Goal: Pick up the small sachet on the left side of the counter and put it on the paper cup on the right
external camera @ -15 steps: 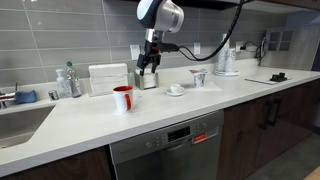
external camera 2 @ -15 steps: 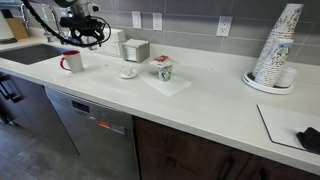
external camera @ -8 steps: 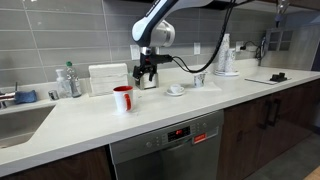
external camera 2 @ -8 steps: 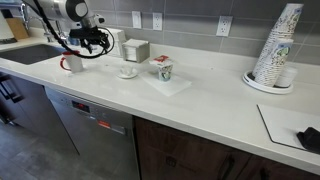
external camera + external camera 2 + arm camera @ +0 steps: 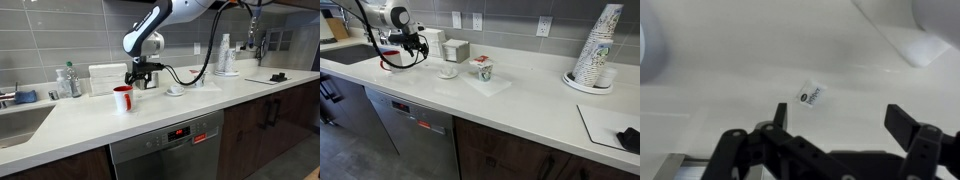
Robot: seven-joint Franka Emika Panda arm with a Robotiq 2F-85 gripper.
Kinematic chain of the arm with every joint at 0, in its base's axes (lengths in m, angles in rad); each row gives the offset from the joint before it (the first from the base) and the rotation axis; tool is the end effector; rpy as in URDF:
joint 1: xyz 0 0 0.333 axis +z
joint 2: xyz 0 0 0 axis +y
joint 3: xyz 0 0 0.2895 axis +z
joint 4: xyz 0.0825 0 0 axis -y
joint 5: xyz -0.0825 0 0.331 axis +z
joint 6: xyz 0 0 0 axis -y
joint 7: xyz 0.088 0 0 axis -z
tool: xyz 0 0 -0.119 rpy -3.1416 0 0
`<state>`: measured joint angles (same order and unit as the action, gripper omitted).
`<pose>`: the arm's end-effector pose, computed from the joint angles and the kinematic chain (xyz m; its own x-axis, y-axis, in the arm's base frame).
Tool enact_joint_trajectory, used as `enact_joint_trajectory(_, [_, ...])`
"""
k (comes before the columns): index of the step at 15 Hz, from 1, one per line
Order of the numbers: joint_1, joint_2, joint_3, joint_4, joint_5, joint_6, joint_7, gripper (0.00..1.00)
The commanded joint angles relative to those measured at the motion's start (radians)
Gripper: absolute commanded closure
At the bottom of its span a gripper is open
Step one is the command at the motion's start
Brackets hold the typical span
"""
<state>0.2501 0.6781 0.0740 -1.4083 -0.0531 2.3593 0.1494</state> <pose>0.6591 0.2087 0.3253 0.9480 0.1712 0.2684 0.1887 -0.9812 -0.0405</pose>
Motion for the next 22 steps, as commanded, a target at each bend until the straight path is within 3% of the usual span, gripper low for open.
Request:
enact_joint_trajectory(1, [0.036,0.093,-0.045,0.129,-0.013,-0.054,0.127,0.0])
enact_joint_trajectory(9, [0.072,0.201,-0.1,0.267,-0.016,-0.109,0.284,0.0])
enact_joint_trajectory(18, [0.079,0.284,-0.12,0.379,-0.013,-0.18,0.328,0.0])
enact_joint_trajectory(21, [0.083,0.294,-0.123,0.398,-0.019,-0.222,0.328,0.19])
enact_joint_trajectory(22, [0.085,0.294,-0.125,0.401,-0.023,-0.238,0.326,0.16])
